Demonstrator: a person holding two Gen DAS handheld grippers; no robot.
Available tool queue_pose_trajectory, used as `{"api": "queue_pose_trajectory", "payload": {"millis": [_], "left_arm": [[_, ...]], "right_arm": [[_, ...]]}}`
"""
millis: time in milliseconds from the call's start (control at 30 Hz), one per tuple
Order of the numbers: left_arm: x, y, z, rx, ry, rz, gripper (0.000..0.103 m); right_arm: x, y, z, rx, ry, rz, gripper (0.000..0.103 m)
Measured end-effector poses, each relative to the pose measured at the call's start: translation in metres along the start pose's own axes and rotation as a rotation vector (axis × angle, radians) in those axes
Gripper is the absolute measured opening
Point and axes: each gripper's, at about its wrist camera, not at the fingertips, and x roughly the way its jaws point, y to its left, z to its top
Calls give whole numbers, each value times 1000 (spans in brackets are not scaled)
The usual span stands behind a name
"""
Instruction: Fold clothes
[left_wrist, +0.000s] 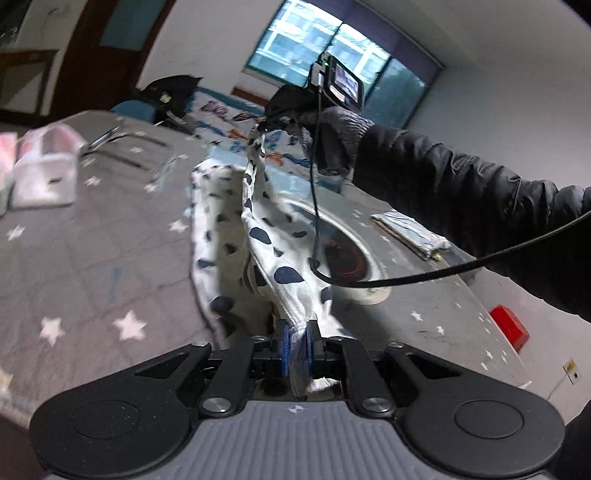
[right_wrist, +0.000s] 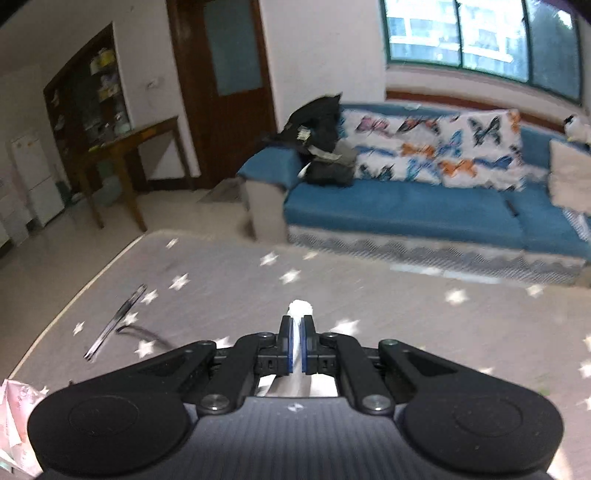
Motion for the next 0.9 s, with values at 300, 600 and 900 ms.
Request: {"api": "queue_pose_trajectory", "payload": {"millis": [300, 600, 900], "left_arm": [[-8, 9, -13, -57, 24, 24, 10], [-4, 13, -14, -58, 45, 31, 11], [-15, 15, -15, -13, 64, 74, 19]], "right_arm": [[26, 32, -16, 9, 64, 120, 4], [-16, 28, -27, -217, 100, 84, 10], [-55, 17, -74, -355, 155, 93, 11]]}}
